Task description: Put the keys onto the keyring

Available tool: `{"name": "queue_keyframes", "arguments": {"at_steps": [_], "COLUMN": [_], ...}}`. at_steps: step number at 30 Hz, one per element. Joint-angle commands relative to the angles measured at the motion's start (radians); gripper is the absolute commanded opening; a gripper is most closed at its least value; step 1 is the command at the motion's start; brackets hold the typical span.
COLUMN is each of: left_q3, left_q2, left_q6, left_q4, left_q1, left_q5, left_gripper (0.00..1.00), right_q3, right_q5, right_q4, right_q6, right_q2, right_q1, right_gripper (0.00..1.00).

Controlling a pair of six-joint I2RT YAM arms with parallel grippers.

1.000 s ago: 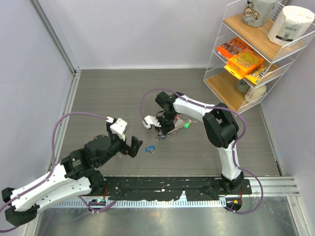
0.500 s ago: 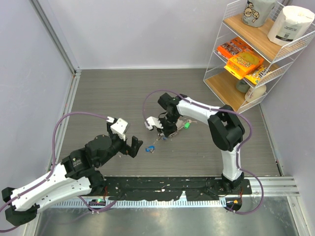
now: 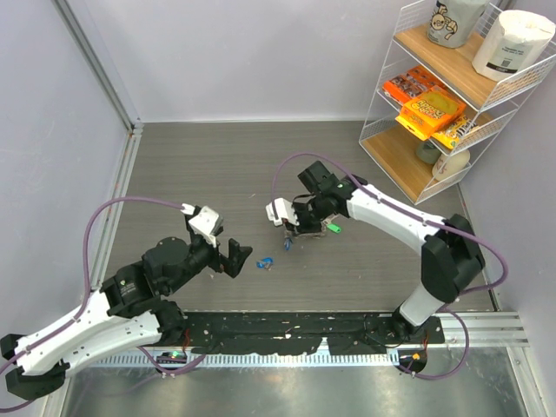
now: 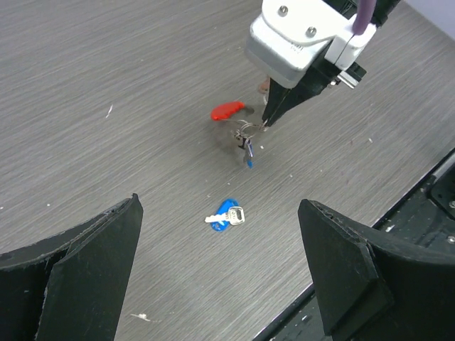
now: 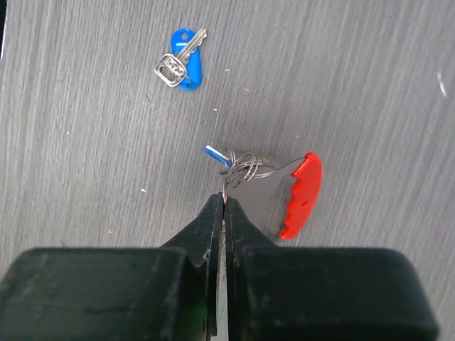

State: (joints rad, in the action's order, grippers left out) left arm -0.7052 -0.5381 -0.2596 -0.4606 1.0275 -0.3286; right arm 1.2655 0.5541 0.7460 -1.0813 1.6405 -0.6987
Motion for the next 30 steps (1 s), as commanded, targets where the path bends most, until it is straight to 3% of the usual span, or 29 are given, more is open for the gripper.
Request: {"name": "queue_keyframes", "arguments": {"at_steps": [1, 7, 14, 19, 23, 30], "left_q3": [-0.051, -0.046, -0.043, 0.006, 0.059, 0.098], "left_q2": [-0.005, -0.005, -0.028, -0.052, -0.074, -0.196], "left_q6": [-0.024, -0.033, -0.047, -0.092, -0.147, -0.302], "left_q4": [0.027, 0.040, 0.045, 0.079, 0.112, 0.096], "left_q1": [0.003, 0.003, 0.003, 0.002, 0.003, 0.003], "left_q5": [0.037, 0.036, 0.051, 0.098, 0.097, 0.036], "left_gripper": [0.99, 0.99, 0.99, 0.99, 0.99, 0.93], "right_q3": [-0.031, -0.116, -0.238, -0.222, -0.175, -0.183], "right_q5": [0.029, -0.037, -0.250, -0.388, -0.551, -0.605], "right_q4": [-0.142, -0.224, -0.358, -0.286, -0.180, -0.108], "right_q6": [0.164, 0.305, 0.498, 0.603, 0.748, 0.876], "right_q2": [-0.122, -0.336, -0.652, -0.836, -0.863, -0.922], "right_q1": [-0.007, -0.048, -0.096, -0.154, -0.163, -0.163], "right_gripper": [0.05, 0.06, 0.06, 0.06, 0.06, 0.05]}}
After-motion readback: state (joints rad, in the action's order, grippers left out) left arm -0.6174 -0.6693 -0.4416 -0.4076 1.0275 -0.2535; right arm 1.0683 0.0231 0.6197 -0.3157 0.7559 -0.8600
